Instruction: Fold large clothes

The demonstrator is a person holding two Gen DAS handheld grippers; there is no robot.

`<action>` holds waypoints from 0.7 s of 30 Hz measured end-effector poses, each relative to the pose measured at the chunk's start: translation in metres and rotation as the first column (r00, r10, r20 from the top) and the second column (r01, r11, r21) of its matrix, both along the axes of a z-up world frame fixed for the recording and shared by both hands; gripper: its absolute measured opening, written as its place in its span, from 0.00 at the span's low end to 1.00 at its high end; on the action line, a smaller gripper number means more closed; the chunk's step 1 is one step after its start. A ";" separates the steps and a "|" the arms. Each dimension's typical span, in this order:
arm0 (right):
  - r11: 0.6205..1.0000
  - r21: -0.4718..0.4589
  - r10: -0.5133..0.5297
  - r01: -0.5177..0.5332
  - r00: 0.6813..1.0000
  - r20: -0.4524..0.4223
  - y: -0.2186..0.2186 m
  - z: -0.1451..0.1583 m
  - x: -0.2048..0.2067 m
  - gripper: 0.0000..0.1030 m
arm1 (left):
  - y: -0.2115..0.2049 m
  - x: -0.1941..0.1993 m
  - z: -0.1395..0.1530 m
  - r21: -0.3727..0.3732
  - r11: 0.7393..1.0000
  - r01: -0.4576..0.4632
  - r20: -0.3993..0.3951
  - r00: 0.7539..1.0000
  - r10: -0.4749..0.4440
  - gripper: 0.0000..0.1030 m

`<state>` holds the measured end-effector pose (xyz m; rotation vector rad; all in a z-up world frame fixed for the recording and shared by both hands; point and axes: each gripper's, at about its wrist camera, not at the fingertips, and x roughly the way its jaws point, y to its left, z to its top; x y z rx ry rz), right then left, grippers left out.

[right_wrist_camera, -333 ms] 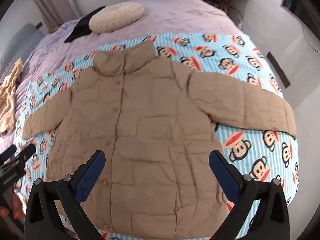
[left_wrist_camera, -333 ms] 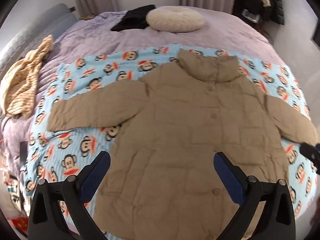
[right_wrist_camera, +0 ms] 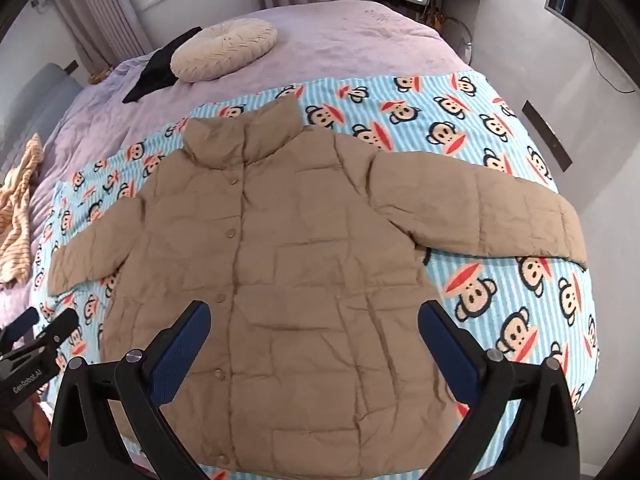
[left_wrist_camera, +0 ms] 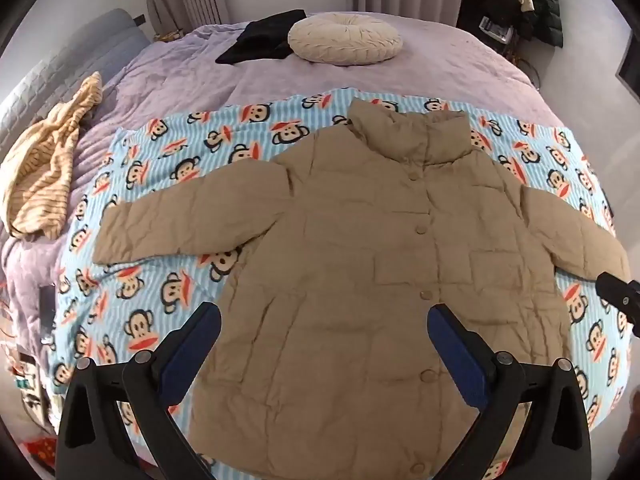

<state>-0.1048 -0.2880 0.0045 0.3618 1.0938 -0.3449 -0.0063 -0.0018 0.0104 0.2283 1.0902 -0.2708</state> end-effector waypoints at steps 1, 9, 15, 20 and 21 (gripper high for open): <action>1.000 -0.009 -0.002 0.002 1.000 -0.003 0.004 0.003 0.003 1.00 | 0.000 0.000 0.000 0.009 1.000 0.008 0.001 1.000 -0.008 1.00; 1.000 -0.020 0.023 -0.024 0.999 -0.042 0.015 0.001 0.015 1.00 | 0.002 0.011 0.000 0.015 1.000 0.010 -0.009 1.000 -0.010 1.00; 1.000 -0.019 0.022 -0.023 0.998 -0.052 0.014 0.000 0.020 1.00 | -0.002 0.016 -0.006 0.019 1.000 -0.004 -0.025 1.000 0.004 1.00; 1.000 -0.016 0.023 -0.024 0.998 -0.059 0.013 -0.003 0.023 1.00 | -0.003 0.019 -0.008 0.021 1.000 -0.004 -0.031 0.999 0.004 1.00; 1.000 -0.015 0.023 -0.024 0.998 -0.059 0.013 -0.003 0.023 1.00 | -0.003 0.019 -0.009 0.021 1.000 -0.004 -0.031 1.000 0.004 1.00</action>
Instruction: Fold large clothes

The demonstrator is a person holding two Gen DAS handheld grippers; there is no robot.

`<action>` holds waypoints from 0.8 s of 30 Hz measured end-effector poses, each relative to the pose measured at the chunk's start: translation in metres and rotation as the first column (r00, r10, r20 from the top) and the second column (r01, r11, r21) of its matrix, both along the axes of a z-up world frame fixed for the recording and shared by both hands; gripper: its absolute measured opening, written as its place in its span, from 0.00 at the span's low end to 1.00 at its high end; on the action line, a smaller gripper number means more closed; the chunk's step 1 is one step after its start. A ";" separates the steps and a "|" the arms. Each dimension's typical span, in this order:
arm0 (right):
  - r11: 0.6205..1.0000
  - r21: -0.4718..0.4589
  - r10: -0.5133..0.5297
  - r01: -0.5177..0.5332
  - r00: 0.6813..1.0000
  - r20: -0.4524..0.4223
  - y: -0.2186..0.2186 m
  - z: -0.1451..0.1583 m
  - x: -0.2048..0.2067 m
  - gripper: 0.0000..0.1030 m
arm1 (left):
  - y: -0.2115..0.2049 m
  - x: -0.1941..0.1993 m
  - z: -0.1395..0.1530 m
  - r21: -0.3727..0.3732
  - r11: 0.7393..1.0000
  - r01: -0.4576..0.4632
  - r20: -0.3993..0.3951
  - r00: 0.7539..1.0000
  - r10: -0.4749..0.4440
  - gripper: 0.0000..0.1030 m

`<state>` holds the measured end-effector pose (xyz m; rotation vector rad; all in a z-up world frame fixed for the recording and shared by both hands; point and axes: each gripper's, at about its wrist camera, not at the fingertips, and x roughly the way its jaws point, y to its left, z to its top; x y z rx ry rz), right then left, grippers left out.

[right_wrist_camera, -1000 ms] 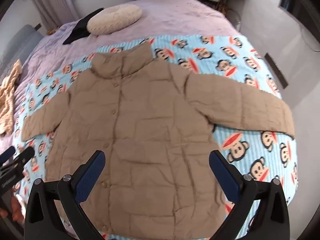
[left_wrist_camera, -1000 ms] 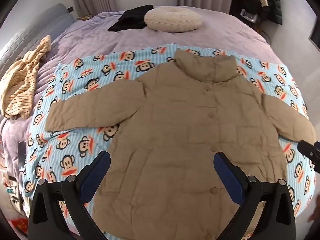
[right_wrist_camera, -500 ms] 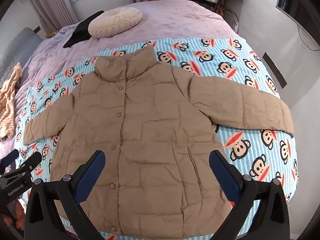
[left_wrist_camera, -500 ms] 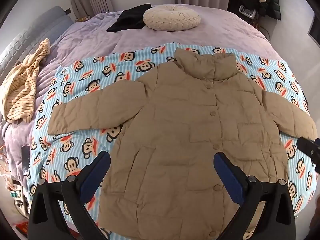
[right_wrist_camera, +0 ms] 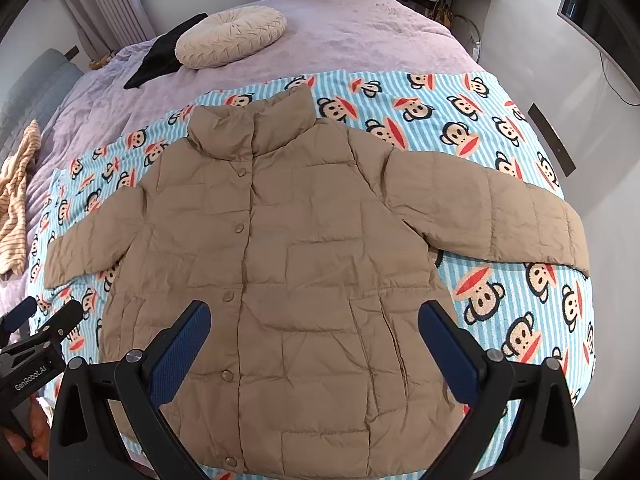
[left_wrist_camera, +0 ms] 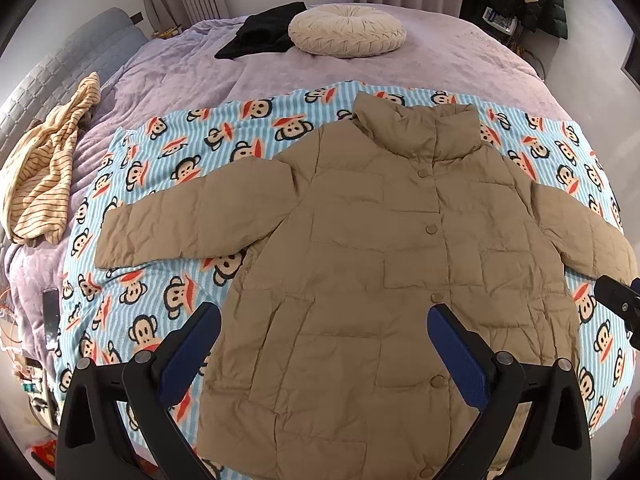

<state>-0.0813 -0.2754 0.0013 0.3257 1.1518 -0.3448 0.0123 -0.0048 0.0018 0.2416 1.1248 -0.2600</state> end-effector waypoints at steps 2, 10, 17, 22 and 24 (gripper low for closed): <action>1.000 0.001 0.000 0.000 1.000 0.001 0.000 0.000 0.000 1.00 | 0.000 0.000 0.000 -0.001 1.000 -0.001 0.001 1.000 0.001 1.00; 1.000 0.003 0.000 0.000 1.000 0.000 -0.001 -0.001 0.001 1.00 | -0.003 0.001 -0.002 0.002 1.000 0.000 -0.004 1.000 0.000 1.00; 1.000 0.003 0.002 -0.002 1.000 -0.001 -0.002 -0.001 0.001 1.00 | -0.004 0.002 -0.003 0.003 1.000 0.000 -0.005 1.000 0.000 1.00; 1.000 0.003 0.002 -0.002 1.000 -0.001 -0.002 -0.001 0.001 1.00 | -0.002 0.004 -0.007 0.005 1.000 0.000 -0.008 1.000 0.000 1.00; 1.000 0.003 0.003 -0.003 1.000 -0.002 -0.003 -0.001 0.001 1.00 | -0.002 0.004 -0.008 0.005 1.000 0.002 -0.007 1.000 -0.002 1.00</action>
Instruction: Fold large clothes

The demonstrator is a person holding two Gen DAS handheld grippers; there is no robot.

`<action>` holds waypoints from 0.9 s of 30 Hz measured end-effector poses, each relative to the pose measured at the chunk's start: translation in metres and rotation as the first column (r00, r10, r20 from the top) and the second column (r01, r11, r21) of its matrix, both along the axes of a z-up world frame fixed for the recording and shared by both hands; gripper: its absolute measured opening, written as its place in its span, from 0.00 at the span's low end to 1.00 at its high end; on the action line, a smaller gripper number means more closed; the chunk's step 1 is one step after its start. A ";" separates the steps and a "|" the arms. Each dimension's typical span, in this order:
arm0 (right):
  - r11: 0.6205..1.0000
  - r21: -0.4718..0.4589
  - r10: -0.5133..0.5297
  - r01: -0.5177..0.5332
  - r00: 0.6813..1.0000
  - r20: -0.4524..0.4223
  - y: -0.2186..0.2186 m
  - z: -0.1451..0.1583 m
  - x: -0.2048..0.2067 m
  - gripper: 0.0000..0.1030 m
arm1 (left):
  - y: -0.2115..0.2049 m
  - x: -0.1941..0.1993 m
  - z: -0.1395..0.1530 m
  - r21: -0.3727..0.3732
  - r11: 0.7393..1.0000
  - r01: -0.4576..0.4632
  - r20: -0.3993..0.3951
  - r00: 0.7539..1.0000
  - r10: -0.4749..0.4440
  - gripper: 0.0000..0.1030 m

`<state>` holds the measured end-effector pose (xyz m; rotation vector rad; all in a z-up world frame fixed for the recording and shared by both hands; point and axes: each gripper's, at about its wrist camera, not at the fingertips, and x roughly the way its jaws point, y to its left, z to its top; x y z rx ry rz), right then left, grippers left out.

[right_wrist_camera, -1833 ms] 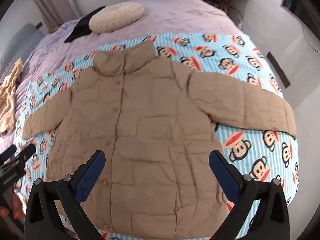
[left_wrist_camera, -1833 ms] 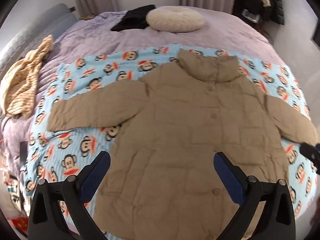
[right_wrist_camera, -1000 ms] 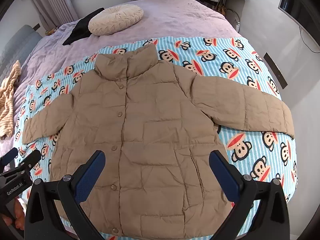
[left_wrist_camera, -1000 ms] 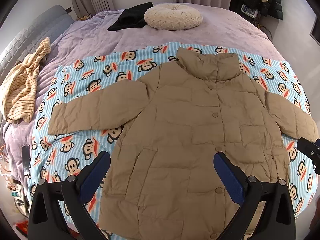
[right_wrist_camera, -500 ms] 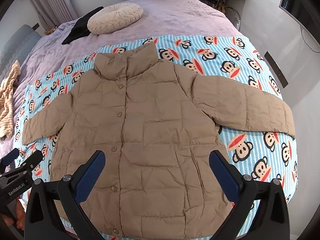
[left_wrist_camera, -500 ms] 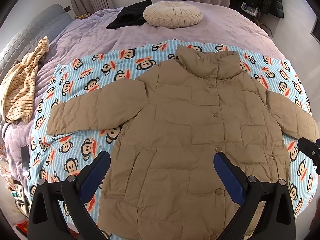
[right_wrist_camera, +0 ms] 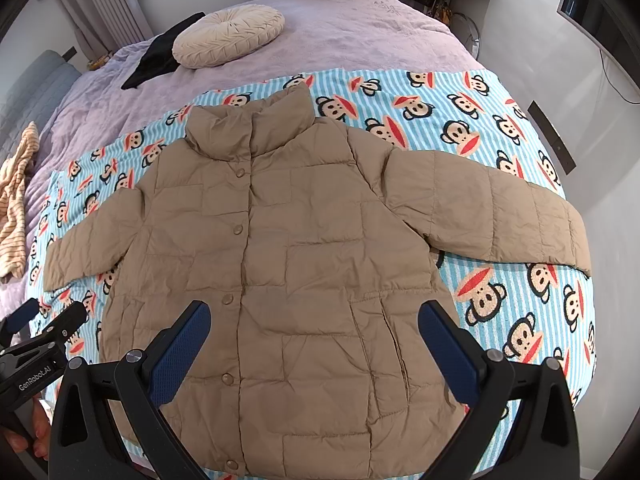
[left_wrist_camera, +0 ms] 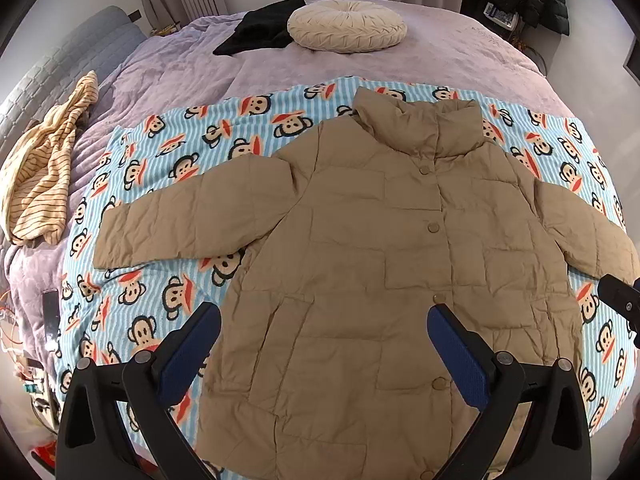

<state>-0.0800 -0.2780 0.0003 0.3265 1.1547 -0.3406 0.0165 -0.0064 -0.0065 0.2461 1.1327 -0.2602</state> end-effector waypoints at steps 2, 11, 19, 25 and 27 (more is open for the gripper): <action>1.000 0.000 0.000 0.000 1.000 0.000 0.000 0.000 0.000 1.00 | 0.000 0.000 0.001 0.001 1.000 -0.002 0.000 1.000 0.002 1.00; 1.000 0.002 0.001 -0.001 1.000 -0.002 0.000 0.000 0.001 1.00 | 0.001 0.000 -0.001 0.002 1.000 -0.004 -0.005 1.000 0.004 1.00; 1.000 0.003 0.000 0.000 1.000 -0.002 0.000 -0.002 0.002 1.00 | 0.002 0.001 -0.003 0.002 1.000 -0.004 -0.009 1.000 0.004 1.00; 1.000 0.004 -0.001 0.001 1.000 -0.003 0.000 -0.002 0.002 1.00 | 0.002 0.001 -0.002 0.002 1.000 -0.005 -0.009 1.000 0.005 1.00; 1.000 0.003 0.000 0.000 1.000 -0.003 0.000 -0.001 0.002 1.00 | 0.001 0.001 -0.002 0.003 1.000 -0.005 -0.010 1.000 0.005 1.00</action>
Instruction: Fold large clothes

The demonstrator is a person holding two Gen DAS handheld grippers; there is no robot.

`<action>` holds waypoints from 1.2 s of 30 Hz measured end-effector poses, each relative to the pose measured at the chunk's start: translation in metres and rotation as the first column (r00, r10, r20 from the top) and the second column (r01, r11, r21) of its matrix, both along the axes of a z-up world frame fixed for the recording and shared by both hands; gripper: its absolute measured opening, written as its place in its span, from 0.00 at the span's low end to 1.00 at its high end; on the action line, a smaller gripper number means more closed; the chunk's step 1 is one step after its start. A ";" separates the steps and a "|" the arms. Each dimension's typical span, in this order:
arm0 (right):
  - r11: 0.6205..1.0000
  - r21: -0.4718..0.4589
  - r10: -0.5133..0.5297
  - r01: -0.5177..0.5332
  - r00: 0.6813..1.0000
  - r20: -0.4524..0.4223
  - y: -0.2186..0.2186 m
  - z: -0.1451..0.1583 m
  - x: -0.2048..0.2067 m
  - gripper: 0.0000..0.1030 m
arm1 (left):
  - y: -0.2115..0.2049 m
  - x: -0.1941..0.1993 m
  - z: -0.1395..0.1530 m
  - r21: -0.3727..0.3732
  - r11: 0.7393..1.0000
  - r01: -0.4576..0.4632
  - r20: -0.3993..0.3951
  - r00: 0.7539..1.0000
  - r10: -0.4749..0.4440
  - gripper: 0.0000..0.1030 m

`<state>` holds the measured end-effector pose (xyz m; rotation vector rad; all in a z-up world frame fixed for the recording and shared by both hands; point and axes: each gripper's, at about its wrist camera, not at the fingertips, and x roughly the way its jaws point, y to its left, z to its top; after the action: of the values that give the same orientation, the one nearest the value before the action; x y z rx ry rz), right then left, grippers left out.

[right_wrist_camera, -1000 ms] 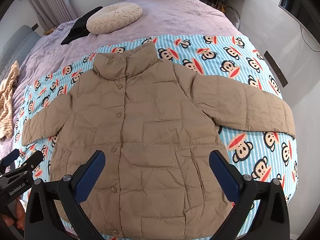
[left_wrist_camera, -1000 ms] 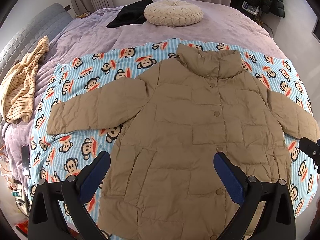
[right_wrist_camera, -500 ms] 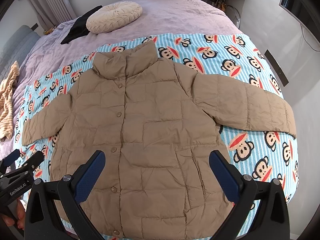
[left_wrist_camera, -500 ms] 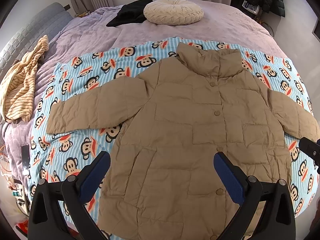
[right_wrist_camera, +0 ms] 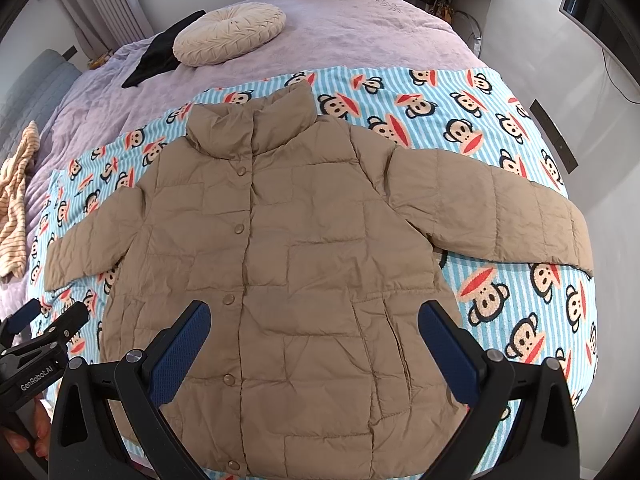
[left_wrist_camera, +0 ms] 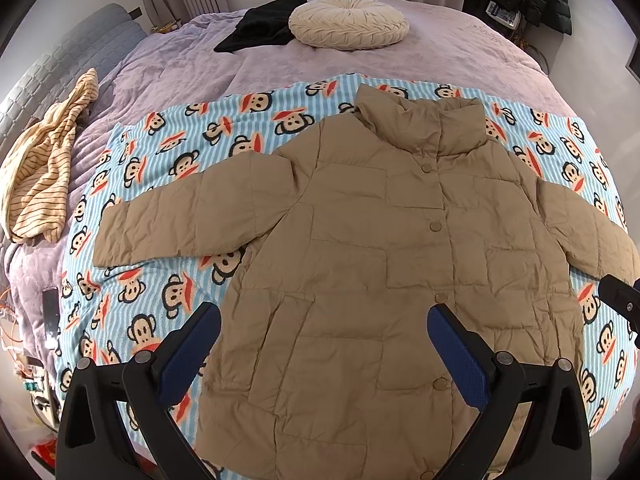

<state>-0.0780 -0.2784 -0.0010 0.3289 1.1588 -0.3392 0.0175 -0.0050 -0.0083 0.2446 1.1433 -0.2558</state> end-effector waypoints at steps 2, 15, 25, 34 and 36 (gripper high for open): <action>1.000 0.001 0.000 0.000 1.000 0.000 0.000 0.000 0.000 1.00 | 0.000 0.000 0.000 0.000 1.000 0.000 0.000 1.000 0.000 1.00; 1.000 0.000 0.000 0.000 1.000 -0.001 0.000 0.001 0.000 1.00 | -0.001 0.001 0.001 0.000 1.000 0.000 -0.001 1.000 0.000 1.00; 1.000 0.000 0.000 0.000 1.000 -0.001 0.001 0.001 0.000 1.00 | 0.001 0.000 0.000 -0.003 1.000 0.001 -0.003 1.000 -0.001 1.00; 1.000 0.000 0.000 0.000 1.000 -0.001 0.002 0.002 0.000 1.00 | 0.000 0.000 0.001 -0.003 1.000 0.001 -0.004 1.000 -0.001 1.00; 1.000 0.000 0.000 0.000 1.000 -0.001 0.003 0.002 -0.001 1.00 | 0.001 0.000 0.000 -0.004 1.000 0.000 -0.004 1.000 0.000 1.00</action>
<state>-0.0786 -0.2759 0.0012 0.3288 1.1597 -0.3398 0.0176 -0.0043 -0.0079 0.2402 1.1464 -0.2583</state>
